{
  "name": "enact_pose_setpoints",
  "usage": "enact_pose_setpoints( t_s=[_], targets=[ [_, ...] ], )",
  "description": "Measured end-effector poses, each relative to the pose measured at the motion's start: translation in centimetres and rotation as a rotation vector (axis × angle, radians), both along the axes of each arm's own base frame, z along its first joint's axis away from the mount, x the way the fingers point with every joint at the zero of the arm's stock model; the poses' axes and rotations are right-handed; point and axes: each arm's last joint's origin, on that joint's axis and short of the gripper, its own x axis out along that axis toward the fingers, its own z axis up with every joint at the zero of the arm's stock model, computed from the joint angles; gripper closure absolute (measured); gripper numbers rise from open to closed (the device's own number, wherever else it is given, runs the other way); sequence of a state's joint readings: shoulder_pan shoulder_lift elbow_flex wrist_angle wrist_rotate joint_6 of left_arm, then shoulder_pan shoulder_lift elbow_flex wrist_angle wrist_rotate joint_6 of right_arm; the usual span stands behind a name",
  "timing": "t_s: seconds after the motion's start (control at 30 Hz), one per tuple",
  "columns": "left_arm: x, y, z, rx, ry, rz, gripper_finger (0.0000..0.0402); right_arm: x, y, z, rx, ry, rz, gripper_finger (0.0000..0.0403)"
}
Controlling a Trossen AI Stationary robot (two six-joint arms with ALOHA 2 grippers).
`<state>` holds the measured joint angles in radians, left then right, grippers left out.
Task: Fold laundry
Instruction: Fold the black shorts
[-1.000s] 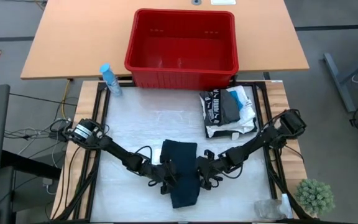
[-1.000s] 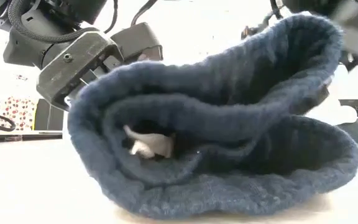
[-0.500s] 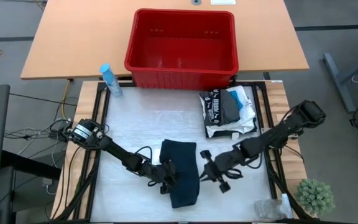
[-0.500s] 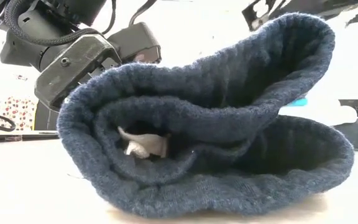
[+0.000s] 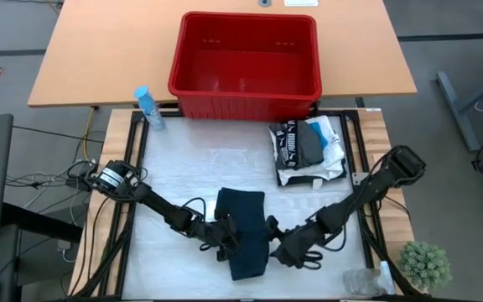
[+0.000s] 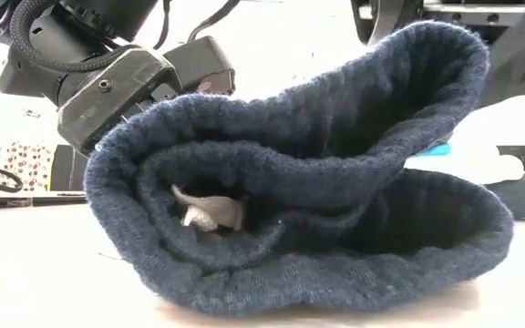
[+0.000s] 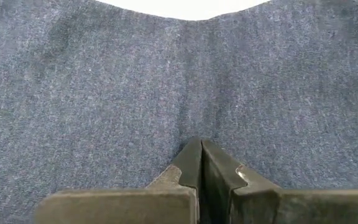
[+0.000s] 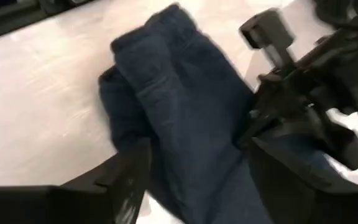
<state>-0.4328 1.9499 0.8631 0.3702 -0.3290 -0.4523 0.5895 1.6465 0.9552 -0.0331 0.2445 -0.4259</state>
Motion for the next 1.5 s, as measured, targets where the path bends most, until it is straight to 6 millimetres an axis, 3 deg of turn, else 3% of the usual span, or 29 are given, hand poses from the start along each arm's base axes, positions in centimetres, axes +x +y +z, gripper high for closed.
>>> enact_pose_setpoints(
  t_s=[0.23,0.57,0.87,1.27,1.5],
  targets=[
    [-0.1,0.1,-0.1,0.016,0.009,0.017,0.0402,0.7,1.3,-2.4,-0.074,0.156,-0.003,0.0097],
    [-0.1,0.1,-0.1,0.022,0.01,0.022,0.0402,1.0,2.4,-5.0,-0.214,0.137,0.026,0.0097],
    [-0.1,0.2,-0.1,0.03,0.005,0.032,0.0402,1.3,3.0,-5.3,-0.184,0.082,-0.013,0.0097],
    [-0.1,0.3,-0.1,0.048,0.003,0.045,0.0401,1.7,3.8,-7.4,-0.208,0.074,0.039,0.0097],
    [-0.1,0.3,-0.1,0.056,-0.002,0.059,0.0402,2.3,3.1,-7.4,-0.21,0.041,-0.046,0.0111]
  ],
)
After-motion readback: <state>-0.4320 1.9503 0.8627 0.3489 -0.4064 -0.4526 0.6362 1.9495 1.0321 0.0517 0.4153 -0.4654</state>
